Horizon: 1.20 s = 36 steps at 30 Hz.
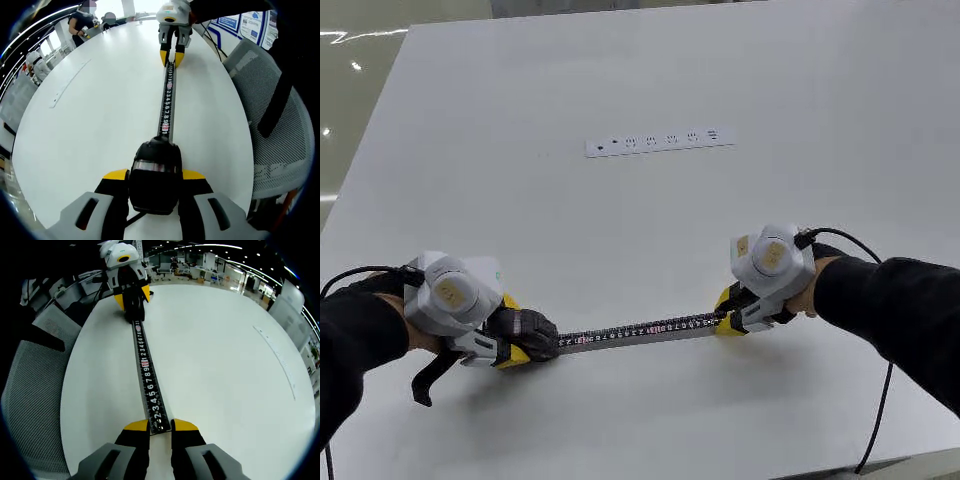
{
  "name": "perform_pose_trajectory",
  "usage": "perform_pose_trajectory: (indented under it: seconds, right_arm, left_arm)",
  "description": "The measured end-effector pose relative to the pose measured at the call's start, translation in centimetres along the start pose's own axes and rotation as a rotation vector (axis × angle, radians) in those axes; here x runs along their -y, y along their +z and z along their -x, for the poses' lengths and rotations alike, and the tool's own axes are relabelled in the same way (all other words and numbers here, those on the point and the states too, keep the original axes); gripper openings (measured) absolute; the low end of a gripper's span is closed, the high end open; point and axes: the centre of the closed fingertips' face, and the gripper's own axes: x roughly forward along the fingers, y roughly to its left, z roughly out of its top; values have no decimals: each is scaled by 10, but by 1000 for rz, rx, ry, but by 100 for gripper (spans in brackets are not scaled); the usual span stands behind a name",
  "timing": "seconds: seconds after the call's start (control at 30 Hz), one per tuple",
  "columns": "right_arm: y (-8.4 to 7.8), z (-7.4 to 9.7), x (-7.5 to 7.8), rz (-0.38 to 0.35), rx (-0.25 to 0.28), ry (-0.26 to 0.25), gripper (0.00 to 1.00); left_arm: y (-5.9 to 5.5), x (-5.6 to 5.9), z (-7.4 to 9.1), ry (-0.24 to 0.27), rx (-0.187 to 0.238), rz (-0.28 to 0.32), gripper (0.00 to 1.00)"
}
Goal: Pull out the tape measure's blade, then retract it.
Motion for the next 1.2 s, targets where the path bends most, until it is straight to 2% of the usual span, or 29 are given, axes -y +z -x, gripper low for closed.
perform_pose_trajectory:
  seconds: [0.3,0.4,0.53,0.67,0.77,0.8,0.9,1.0,1.1,1.17,1.2]
  right_arm:
    - [1,-1,0,22,-17,7,12]
    - [2,-1,1,7,-15,7,12]
    - [3,-1,-1,23,-16,5,15]
    - [13,3,1,37,18,-14,19]
    - [17,5,2,27,32,-24,23]
    - [18,6,2,24,39,-34,24]
    - [22,10,2,-4,68,-44,30]
    - [23,13,3,-25,84,-61,33]
    - [24,17,5,-65,106,-103,40]
    - [22,20,4,-54,112,-119,42]
    - [21,21,5,-74,115,-130,43]
  left_arm:
    - [0,-2,2,14,12,10,32]
    - [1,-2,4,14,17,14,32]
    - [1,-3,7,16,33,38,33]
    - [4,-7,12,34,69,96,37]
    - [6,-13,16,57,98,126,46]
    - [6,-15,18,69,105,153,48]
    - [6,-16,20,82,129,205,55]
    - [7,-17,22,102,146,228,63]
    - [8,-20,24,119,164,294,75]
    - [8,-21,25,134,177,309,79]
    - [7,-21,25,135,179,313,79]
